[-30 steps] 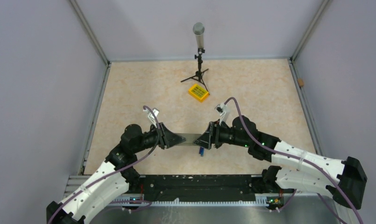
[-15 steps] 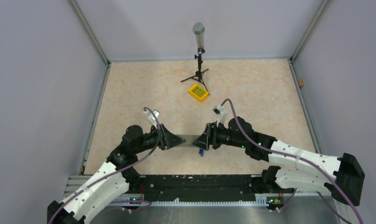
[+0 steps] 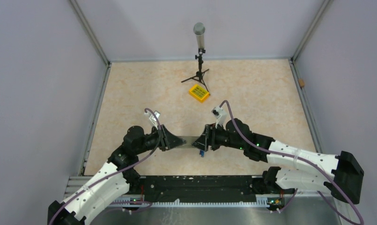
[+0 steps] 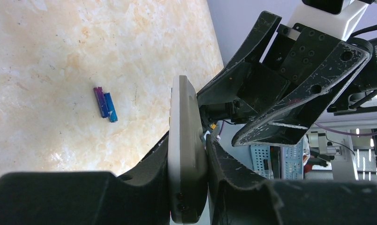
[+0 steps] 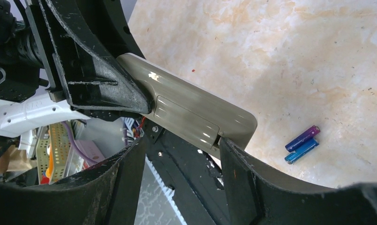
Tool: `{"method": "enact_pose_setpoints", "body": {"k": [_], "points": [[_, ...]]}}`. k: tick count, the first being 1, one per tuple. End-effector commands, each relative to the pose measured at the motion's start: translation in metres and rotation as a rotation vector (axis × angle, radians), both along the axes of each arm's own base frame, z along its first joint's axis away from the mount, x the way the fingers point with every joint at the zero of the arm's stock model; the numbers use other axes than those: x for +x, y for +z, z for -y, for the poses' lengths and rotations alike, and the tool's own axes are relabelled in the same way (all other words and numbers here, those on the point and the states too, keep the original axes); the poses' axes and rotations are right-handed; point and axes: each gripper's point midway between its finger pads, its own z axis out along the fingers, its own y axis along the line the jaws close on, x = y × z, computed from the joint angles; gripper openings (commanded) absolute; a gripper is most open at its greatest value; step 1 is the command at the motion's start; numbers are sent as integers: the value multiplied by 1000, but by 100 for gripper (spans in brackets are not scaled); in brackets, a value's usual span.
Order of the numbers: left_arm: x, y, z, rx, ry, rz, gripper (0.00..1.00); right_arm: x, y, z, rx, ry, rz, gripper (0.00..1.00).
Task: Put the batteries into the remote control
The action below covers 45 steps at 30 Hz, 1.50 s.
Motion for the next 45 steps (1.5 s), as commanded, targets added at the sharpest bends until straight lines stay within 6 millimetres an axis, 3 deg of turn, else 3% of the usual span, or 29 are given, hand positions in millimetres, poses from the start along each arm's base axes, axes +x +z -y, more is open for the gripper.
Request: {"method": "enact_pose_setpoints", "body": {"k": [1,15,45], "points": [[-14,59,9,-172,-98,130,0,3,-7,-2,-36,-6,12,59],[-20,63,10,-232,-124,101,0,-12,6,-13,106,88,-10,59],[-22,60,13,-271,-141,69,0,-32,40,-6,384,204,-31,58]]}}
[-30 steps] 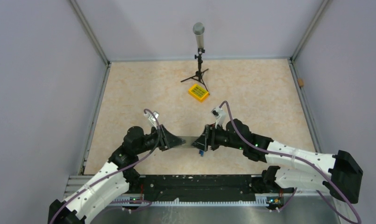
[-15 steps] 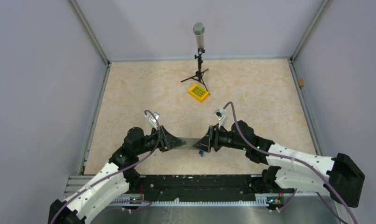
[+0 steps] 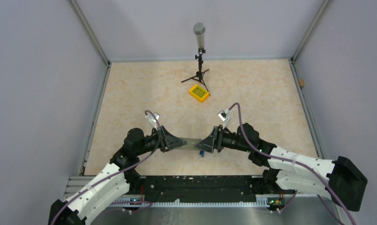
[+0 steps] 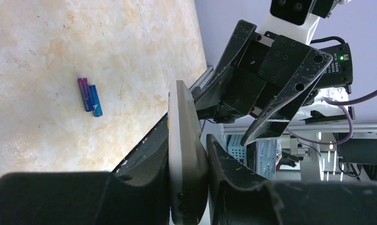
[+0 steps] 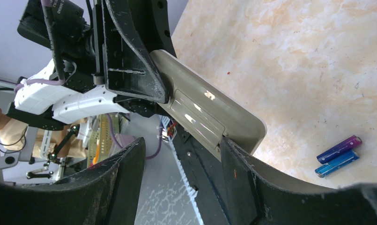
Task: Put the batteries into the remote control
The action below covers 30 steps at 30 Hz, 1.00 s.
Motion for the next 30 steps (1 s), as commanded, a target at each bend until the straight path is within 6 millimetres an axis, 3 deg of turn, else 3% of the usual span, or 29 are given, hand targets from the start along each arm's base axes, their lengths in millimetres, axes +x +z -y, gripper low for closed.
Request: {"method": "enact_pose_setpoints", "body": {"k": [1,30], "points": [[-18,63,9,-185,-119,168,0,-23,38,-10,152,124,30,58],[-19,66,11,-224,-127,145,0,-35,68,9,335,124,74,57]]}}
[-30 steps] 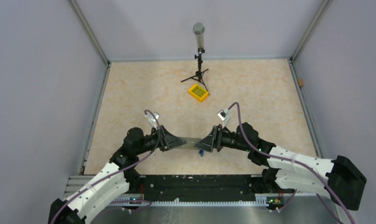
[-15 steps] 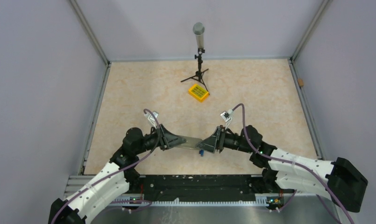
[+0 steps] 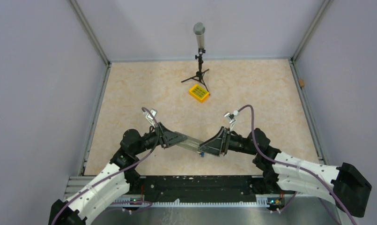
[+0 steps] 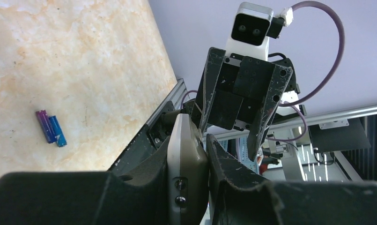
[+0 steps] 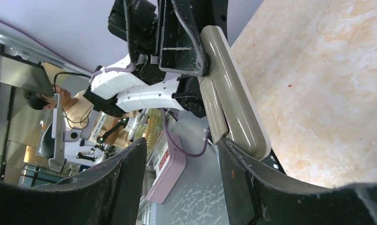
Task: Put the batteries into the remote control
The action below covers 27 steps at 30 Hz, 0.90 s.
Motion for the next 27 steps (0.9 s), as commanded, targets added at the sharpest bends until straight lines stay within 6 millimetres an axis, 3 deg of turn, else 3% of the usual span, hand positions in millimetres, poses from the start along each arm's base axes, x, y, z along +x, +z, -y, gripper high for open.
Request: {"method": "enact_pose_setpoints", "body": {"k": [1,27], "points": [[-22,32,7,-93,-122,72,0,-10,27,2,107,25,57,57],[-8,13,6,15,-54,63,0,-5,30,9,100,-23,76,57]]}}
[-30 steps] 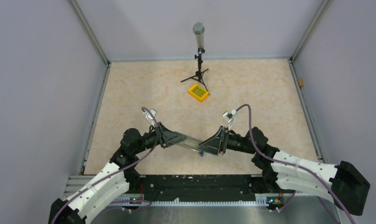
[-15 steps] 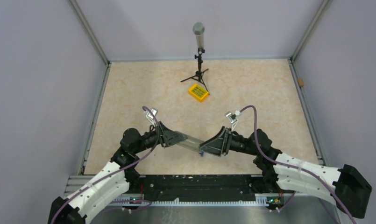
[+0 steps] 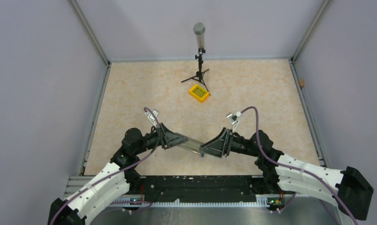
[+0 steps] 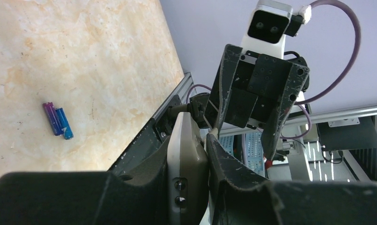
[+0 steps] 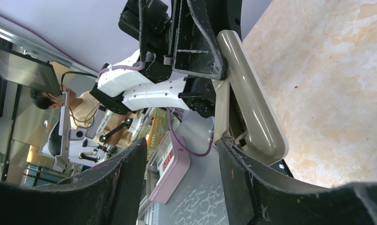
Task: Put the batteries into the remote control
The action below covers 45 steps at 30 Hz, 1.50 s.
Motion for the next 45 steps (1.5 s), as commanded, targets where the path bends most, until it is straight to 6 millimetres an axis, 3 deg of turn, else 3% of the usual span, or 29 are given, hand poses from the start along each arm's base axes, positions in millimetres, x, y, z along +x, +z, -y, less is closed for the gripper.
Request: {"method": "enact_pose_setpoints", "body": {"k": [1,14,24,35,45], "points": [[-5,16,3,-13,-34,58,0,2,22,0,64,-21,65,57],[16,7,2,82,46,86,0,23,-9,2,-90,-134,26,57],[37,-1,11,138,64,92,0,40,-19,0,-155,-192,30,57],[67,-13,26,214,81,60,0,74,-32,7,-251,-281,31,57],[105,-20,49,251,73,35,0,113,-47,32,-313,-373,9,57]]}}
